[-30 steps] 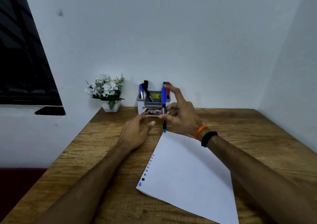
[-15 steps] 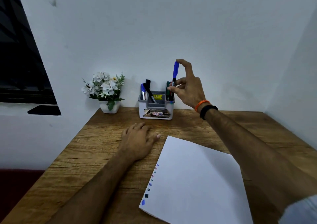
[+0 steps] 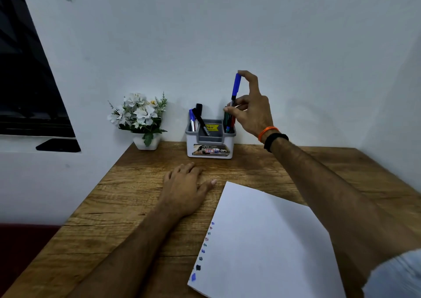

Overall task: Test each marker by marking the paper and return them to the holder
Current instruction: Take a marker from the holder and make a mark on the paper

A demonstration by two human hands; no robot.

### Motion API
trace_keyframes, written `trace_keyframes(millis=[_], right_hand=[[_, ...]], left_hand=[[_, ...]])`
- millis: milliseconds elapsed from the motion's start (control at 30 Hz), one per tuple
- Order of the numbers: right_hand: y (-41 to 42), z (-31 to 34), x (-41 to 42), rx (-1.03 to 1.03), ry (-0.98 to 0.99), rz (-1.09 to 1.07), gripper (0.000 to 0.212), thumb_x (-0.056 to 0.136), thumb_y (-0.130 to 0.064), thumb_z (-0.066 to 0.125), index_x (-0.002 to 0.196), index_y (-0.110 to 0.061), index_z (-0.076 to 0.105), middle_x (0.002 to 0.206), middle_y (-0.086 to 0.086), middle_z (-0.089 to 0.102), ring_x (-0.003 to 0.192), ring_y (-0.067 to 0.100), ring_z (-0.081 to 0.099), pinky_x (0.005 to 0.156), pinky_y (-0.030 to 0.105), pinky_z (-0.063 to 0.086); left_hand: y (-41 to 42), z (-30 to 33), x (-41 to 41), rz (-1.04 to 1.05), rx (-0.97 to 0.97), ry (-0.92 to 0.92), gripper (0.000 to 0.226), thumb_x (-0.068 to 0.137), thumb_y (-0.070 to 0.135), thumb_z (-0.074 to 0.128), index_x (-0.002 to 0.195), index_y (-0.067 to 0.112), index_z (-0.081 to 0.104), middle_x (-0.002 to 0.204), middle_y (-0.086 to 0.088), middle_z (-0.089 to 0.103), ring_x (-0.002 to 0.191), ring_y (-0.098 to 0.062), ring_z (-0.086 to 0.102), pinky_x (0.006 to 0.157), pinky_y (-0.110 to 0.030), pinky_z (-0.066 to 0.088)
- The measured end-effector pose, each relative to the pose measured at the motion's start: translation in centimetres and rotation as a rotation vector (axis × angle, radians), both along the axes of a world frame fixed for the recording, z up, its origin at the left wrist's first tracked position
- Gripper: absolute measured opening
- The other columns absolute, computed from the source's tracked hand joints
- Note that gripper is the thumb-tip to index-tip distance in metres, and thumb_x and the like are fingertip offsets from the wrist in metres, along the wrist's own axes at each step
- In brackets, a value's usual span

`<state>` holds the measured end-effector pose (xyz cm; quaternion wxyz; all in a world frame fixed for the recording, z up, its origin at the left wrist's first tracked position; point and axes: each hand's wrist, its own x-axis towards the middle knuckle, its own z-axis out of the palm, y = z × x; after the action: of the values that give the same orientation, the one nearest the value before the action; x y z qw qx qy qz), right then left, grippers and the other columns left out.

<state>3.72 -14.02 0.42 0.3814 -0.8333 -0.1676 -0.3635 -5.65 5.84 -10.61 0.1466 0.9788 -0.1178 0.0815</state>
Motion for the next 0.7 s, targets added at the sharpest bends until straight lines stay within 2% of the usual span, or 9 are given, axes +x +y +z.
trace_keyframes(millis=[100,233,400,500,567,700], right_hand=[[0.0,-0.5,-0.2,-0.038,0.005,-0.031,0.092,0.075,-0.018,0.083,0.148,-0.029,0.027,0.082,-0.002,0.071,0.071,0.014,0.069,0.080,0.034,0.060],[-0.1,-0.2,-0.5,-0.072,-0.027,-0.051,0.088,0.073,-0.020,0.083,0.144,-0.025,0.031,0.099,-0.001,0.070,0.078,0.017,0.062,0.076,0.033,0.055],[0.2,0.1,-0.7,-0.178,-0.008,-0.057,0.083,0.074,-0.022,0.083,0.141,-0.023,0.034,0.098,-0.002,0.069,0.070,0.011,0.058,0.068,0.024,0.047],[0.3,-1.1,-0.7,-0.279,0.051,-0.090,0.067,0.078,-0.026,0.081,0.133,-0.022,0.043,0.106,0.001,0.068,0.088,0.020,0.062,0.075,0.029,0.049],[0.2,-2.0,-0.7,-0.348,0.070,-0.122,0.054,0.080,-0.027,0.078,0.126,-0.018,0.051,0.115,0.004,0.064,0.101,0.023,0.058,0.083,0.035,0.050],[0.3,-2.6,-0.8,-0.362,0.050,-0.142,0.042,0.082,-0.018,0.074,0.119,-0.012,0.057,0.121,0.007,0.058,0.107,0.025,0.055,0.085,0.040,0.051]], left_hand=[[0.0,0.0,-0.1,0.002,-0.003,-0.001,0.066,0.090,0.069,0.030,0.142,0.029,0.041,0.155,0.002,0.031,0.143,-0.020,0.023,0.115,-0.046,0.016],[0.0,0.0,0.0,0.002,0.003,0.002,0.067,0.090,0.069,0.029,0.142,0.029,0.041,0.155,0.002,0.031,0.143,-0.020,0.024,0.115,-0.046,0.015],[0.0,0.0,0.0,0.003,0.010,0.007,0.067,0.090,0.070,0.028,0.142,0.029,0.041,0.156,0.002,0.031,0.144,-0.020,0.023,0.116,-0.046,0.015],[0.0,-0.1,0.0,0.006,0.014,0.010,0.067,0.090,0.070,0.028,0.143,0.029,0.040,0.156,0.002,0.030,0.144,-0.020,0.023,0.116,-0.046,0.016],[0.0,-0.1,0.1,0.006,0.017,0.013,0.067,0.090,0.070,0.029,0.143,0.030,0.040,0.156,0.002,0.031,0.144,-0.020,0.023,0.116,-0.047,0.015],[0.0,-0.2,0.2,0.008,0.017,0.003,0.068,0.089,0.070,0.028,0.142,0.030,0.041,0.155,0.003,0.032,0.143,-0.019,0.024,0.115,-0.047,0.016]])
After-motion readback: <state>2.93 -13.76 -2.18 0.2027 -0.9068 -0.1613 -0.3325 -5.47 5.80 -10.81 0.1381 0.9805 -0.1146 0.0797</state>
